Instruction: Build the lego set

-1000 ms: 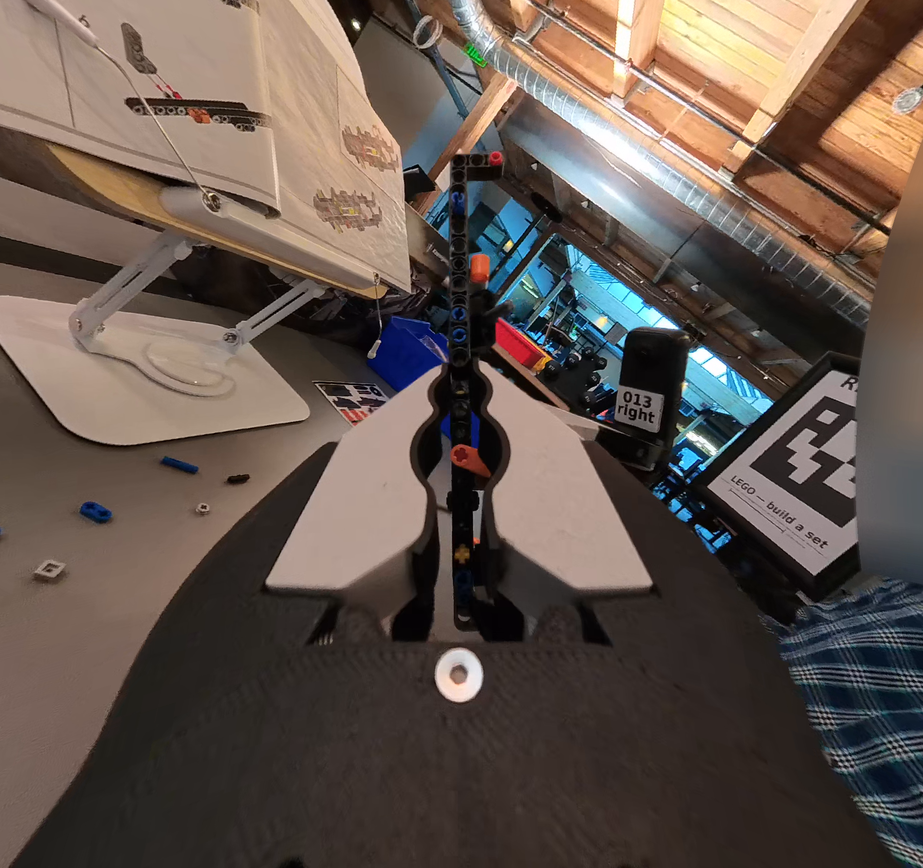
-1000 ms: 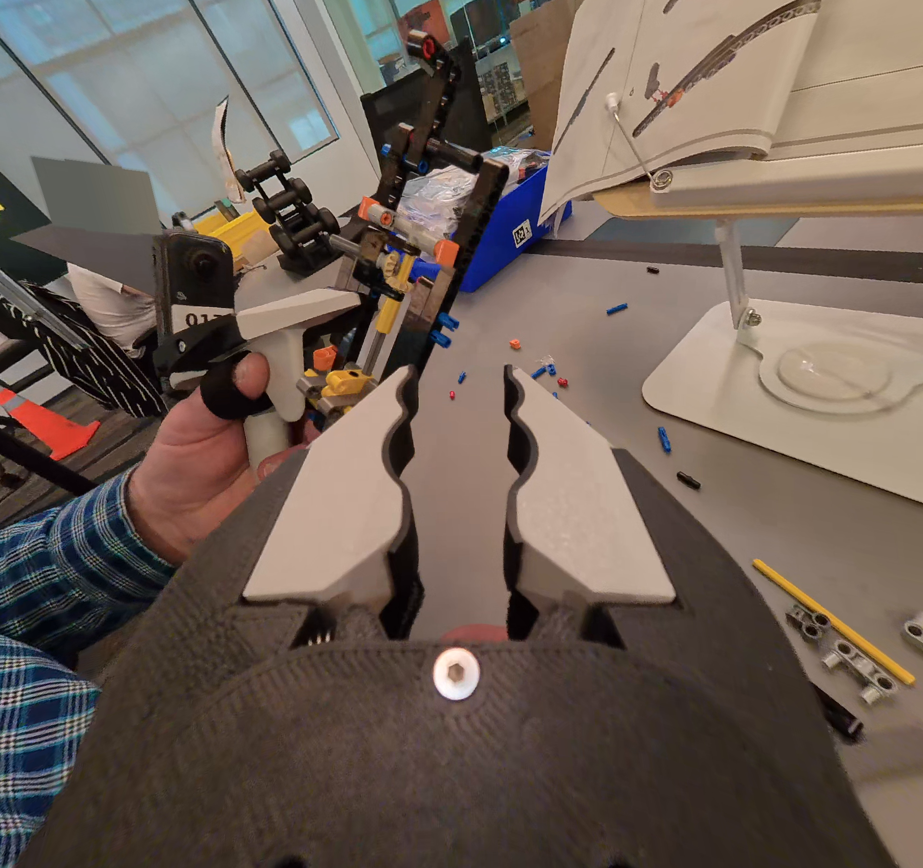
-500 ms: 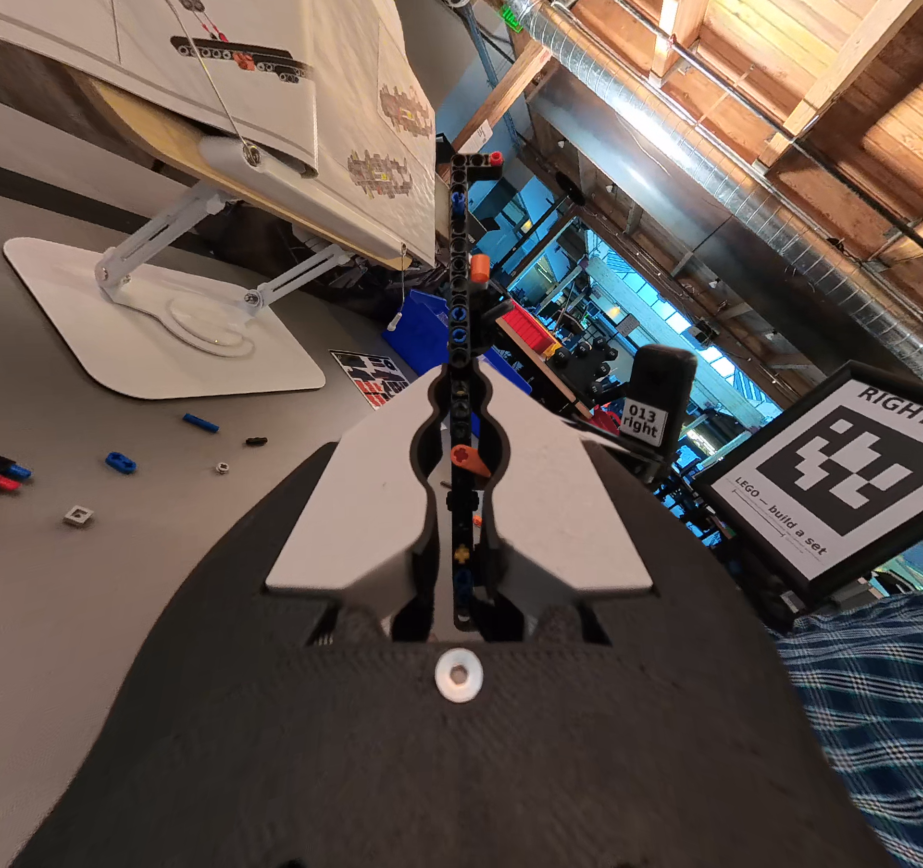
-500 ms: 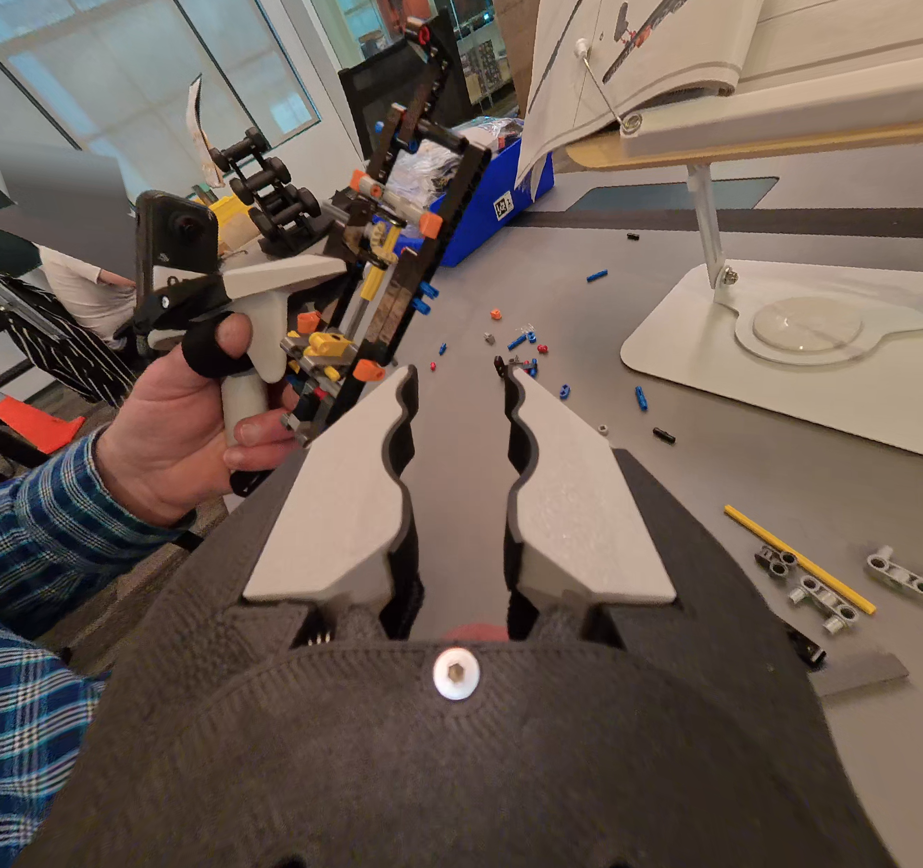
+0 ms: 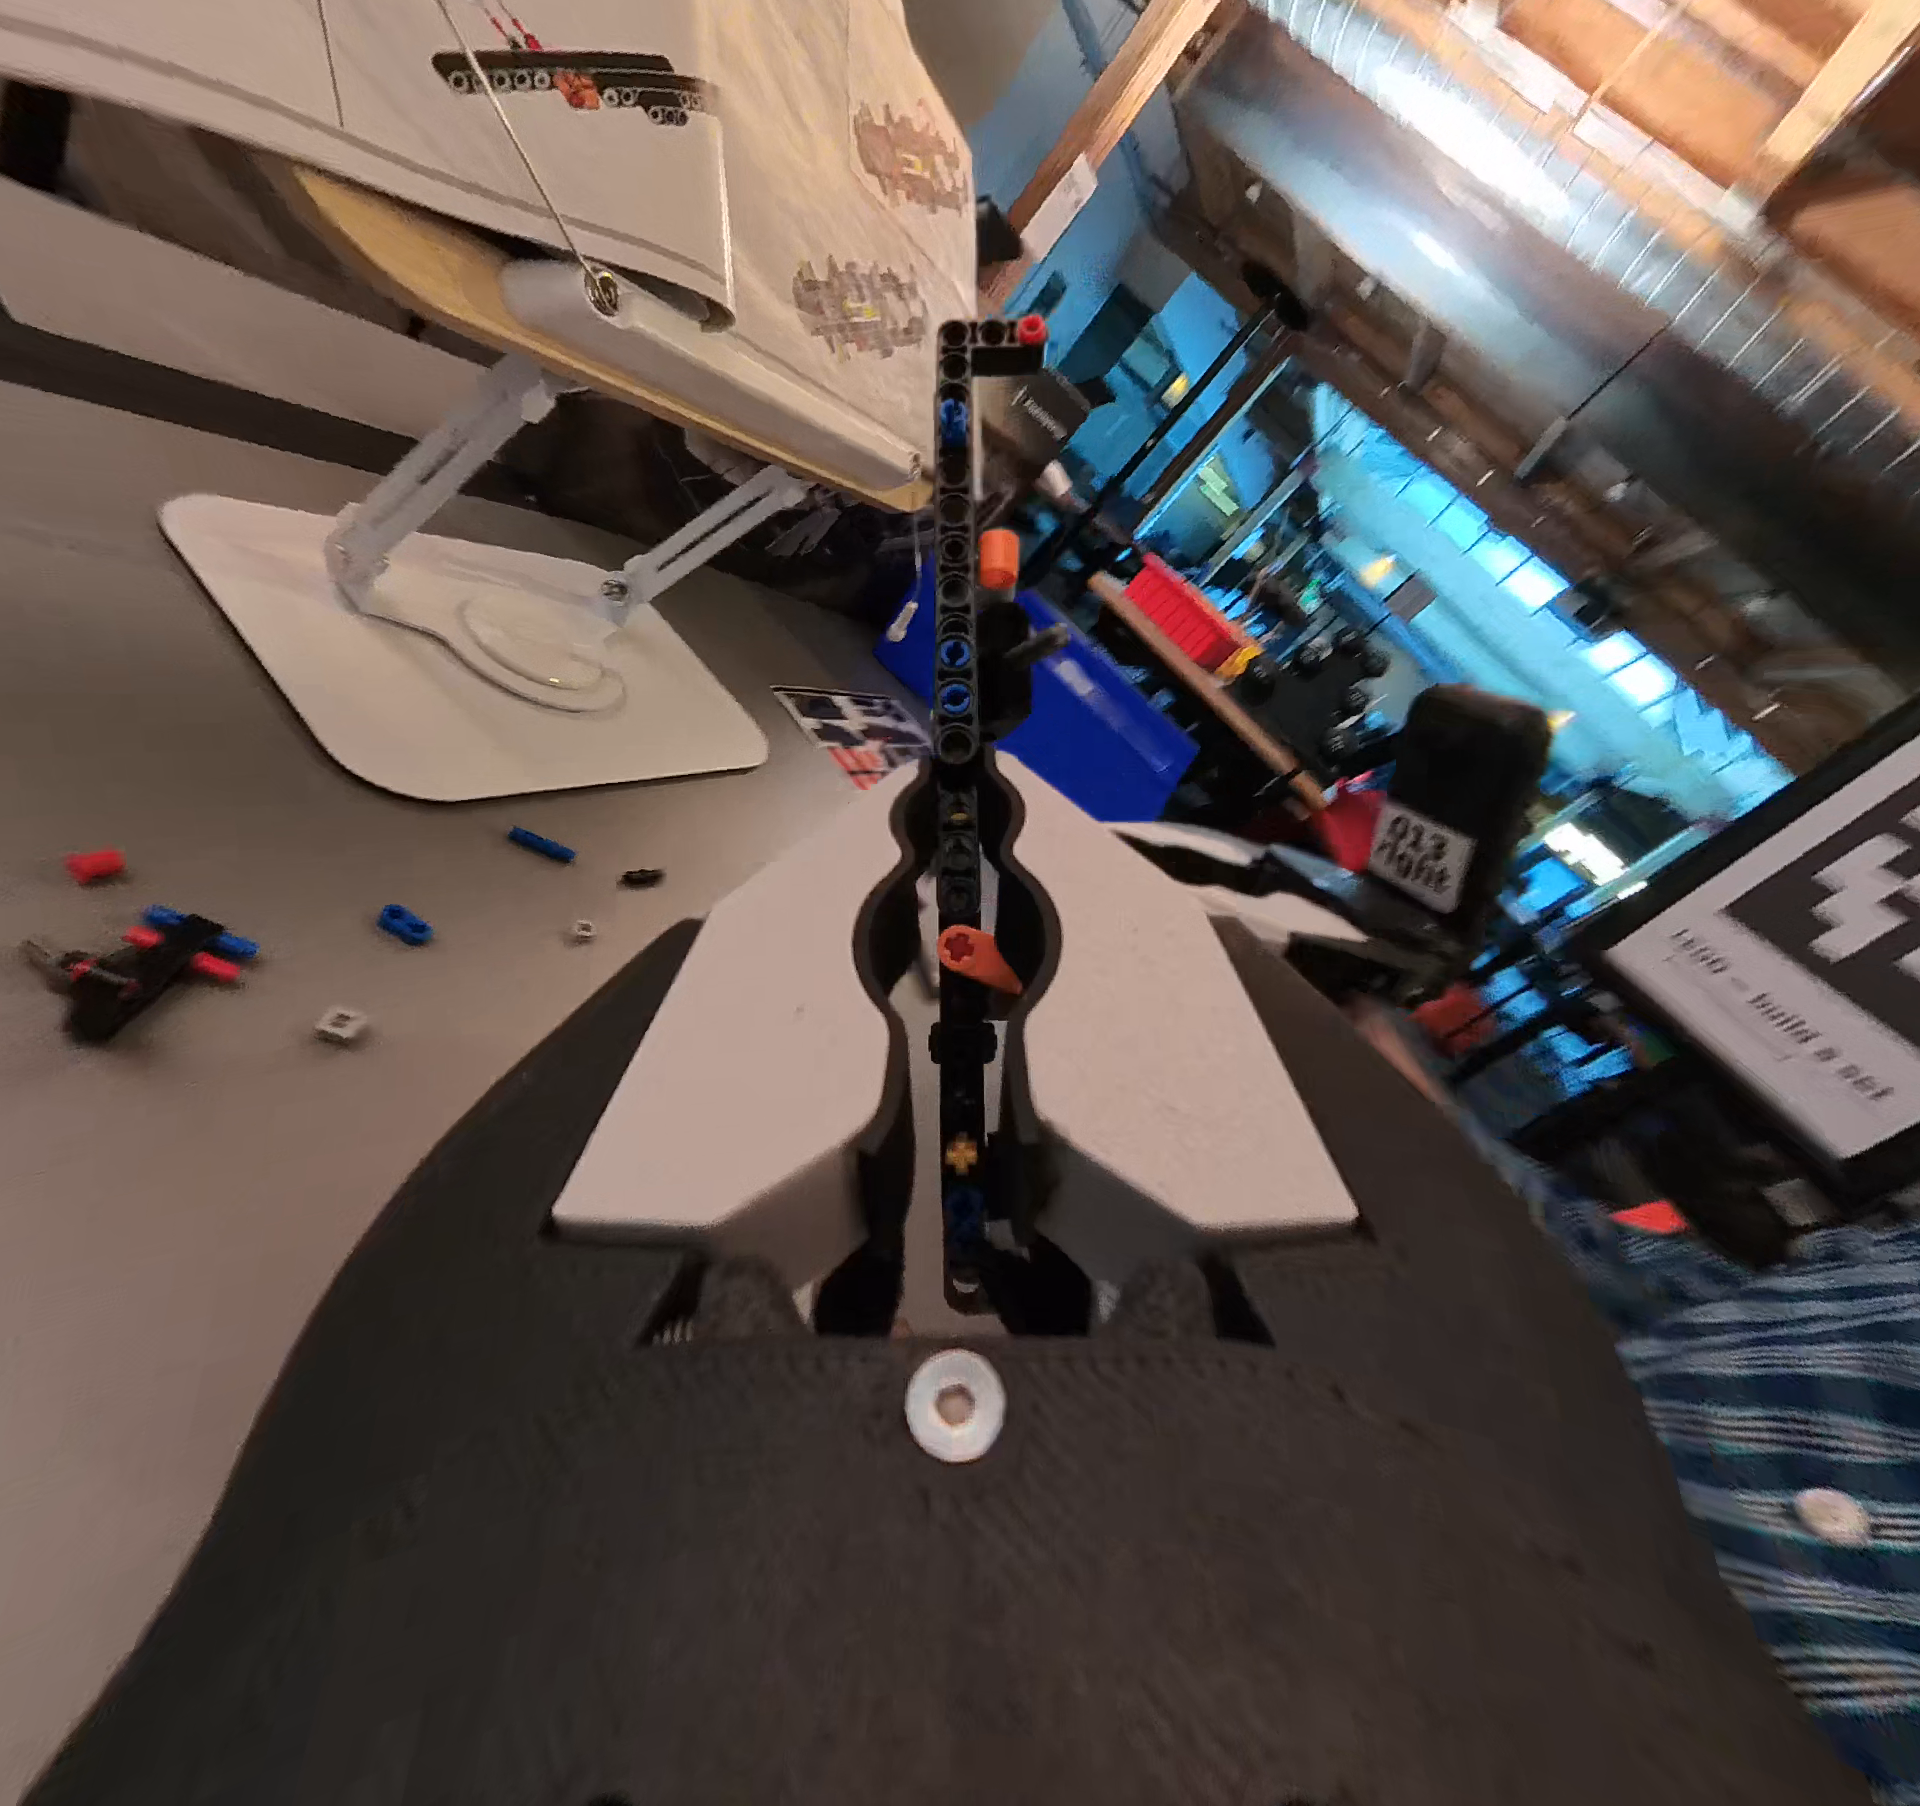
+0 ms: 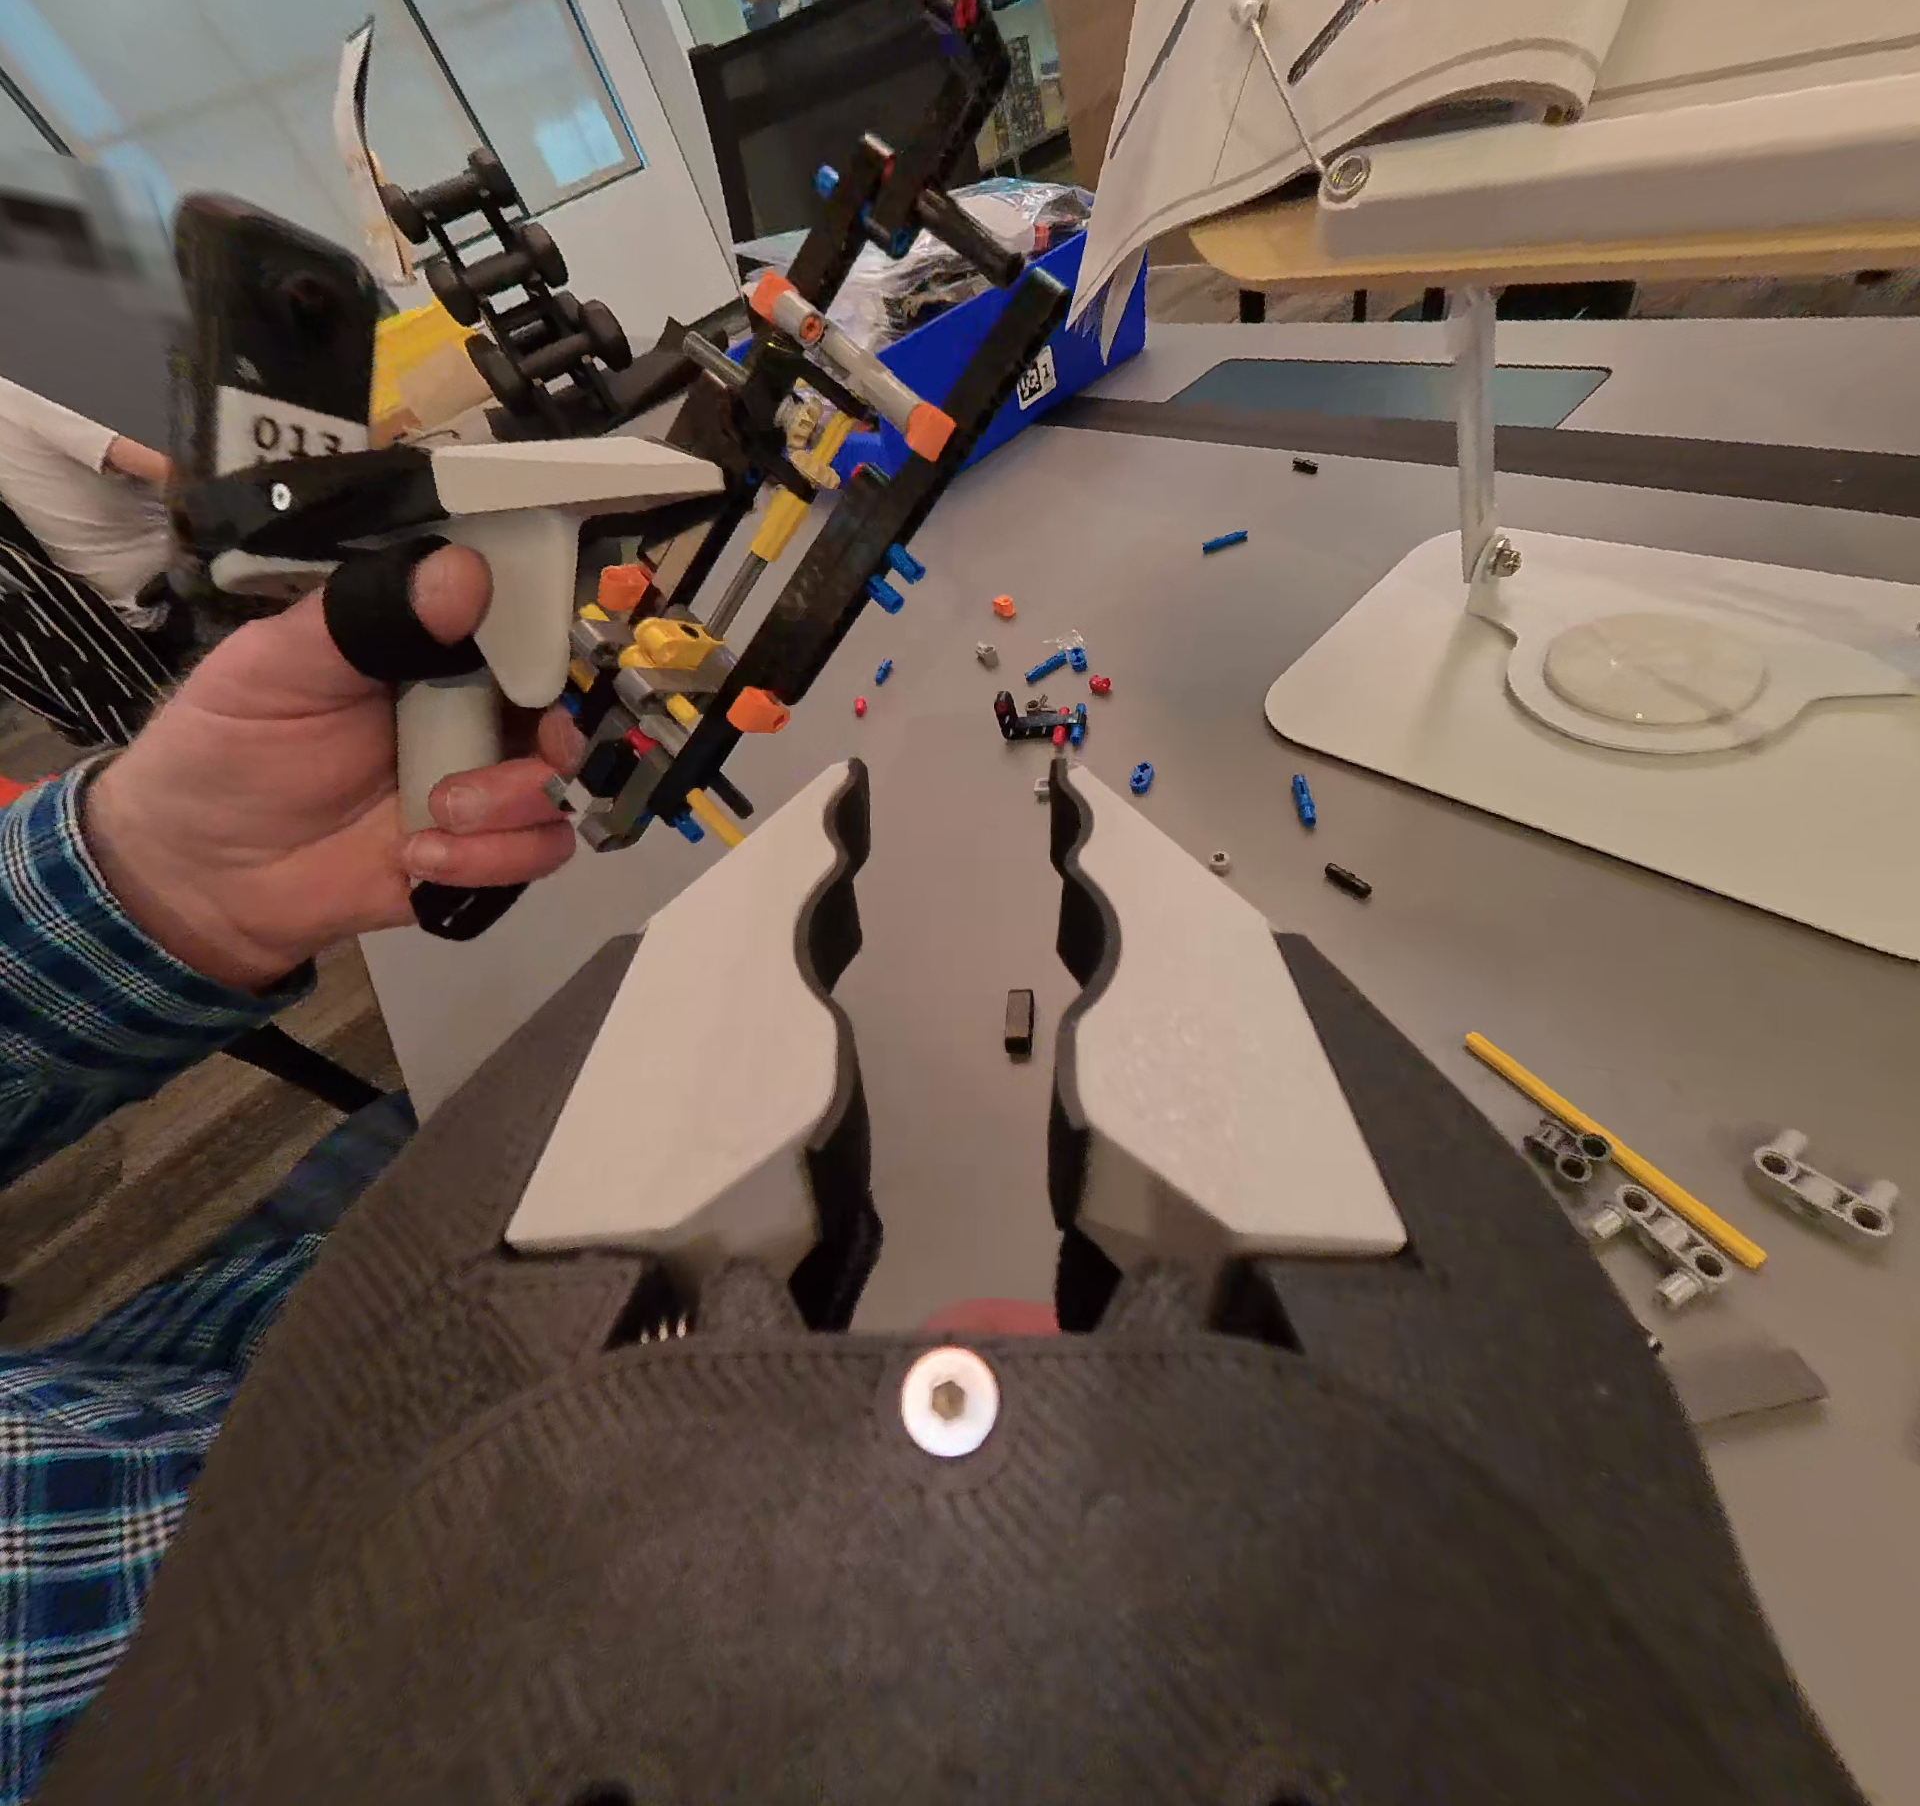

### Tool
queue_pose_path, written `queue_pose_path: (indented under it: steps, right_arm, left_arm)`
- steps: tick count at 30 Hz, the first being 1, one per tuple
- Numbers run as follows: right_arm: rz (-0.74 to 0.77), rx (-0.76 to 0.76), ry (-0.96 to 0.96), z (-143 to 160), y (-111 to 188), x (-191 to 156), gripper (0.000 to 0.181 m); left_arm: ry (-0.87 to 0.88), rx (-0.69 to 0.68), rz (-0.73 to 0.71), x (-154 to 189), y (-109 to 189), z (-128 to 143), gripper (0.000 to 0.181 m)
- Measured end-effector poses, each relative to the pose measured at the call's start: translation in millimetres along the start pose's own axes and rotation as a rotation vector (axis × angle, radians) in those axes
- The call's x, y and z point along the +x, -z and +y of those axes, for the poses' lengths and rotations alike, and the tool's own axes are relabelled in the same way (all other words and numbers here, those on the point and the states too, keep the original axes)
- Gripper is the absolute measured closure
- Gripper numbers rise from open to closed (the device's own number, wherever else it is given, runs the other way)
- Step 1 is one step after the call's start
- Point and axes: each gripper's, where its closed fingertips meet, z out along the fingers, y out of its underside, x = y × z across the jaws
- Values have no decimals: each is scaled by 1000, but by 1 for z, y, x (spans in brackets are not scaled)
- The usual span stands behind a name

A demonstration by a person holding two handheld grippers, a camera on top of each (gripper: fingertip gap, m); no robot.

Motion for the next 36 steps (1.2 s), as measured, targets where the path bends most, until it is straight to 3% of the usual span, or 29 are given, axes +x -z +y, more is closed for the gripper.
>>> queue_pose_path:
  steps: [13, 36]
  right_arm:
    - [3, -34, 4, 16, -7, 4, 148]
    - [-11, -38, -4, 21, -8, 4, 148]
  left_arm:
    - [-703, -198, -252, 5, -6, 14, 176]
    - [-163, -53, -39, 9, -3, 0, 176]
